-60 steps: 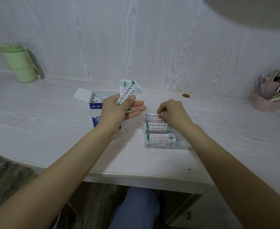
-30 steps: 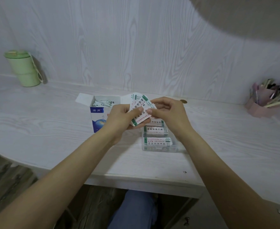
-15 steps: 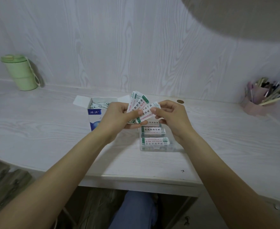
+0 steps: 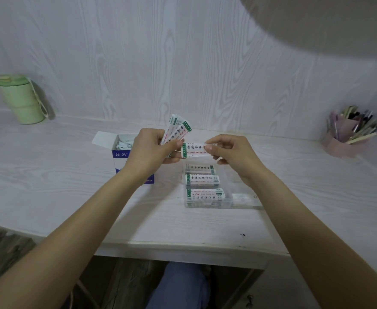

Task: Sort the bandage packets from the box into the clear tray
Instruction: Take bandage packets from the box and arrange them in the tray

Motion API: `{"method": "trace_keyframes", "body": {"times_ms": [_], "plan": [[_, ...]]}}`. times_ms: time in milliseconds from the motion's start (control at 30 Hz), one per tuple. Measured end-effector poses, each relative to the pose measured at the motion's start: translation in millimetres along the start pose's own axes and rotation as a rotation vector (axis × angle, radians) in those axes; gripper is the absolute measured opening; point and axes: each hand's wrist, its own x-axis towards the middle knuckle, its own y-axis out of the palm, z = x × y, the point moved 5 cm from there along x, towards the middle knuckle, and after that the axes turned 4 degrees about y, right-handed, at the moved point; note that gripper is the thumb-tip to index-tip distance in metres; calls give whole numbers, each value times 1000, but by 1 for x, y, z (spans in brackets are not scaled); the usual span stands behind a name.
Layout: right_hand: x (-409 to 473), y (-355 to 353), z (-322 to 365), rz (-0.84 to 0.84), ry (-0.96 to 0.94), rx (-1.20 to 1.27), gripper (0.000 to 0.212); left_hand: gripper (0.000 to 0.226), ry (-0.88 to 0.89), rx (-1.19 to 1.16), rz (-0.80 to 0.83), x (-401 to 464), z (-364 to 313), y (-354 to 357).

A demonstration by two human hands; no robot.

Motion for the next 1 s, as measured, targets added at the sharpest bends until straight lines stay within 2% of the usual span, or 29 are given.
{"method": "trace_keyframes", "body": {"times_ms": [233, 400, 633, 1000], "plan": [[17, -4, -20, -77, 71, -93, 8, 10, -16, -17, -38, 6, 9, -3], [29, 1, -33, -88, 43, -497, 5, 12, -36, -24, -22, 9, 13, -4], [38, 17, -36, -59, 76, -812, 5, 7, -40, -31, 0, 8, 17, -2], [42, 27, -29, 30, 139, -876, 14, 6, -66, -81, 17, 6, 15, -1]]}}
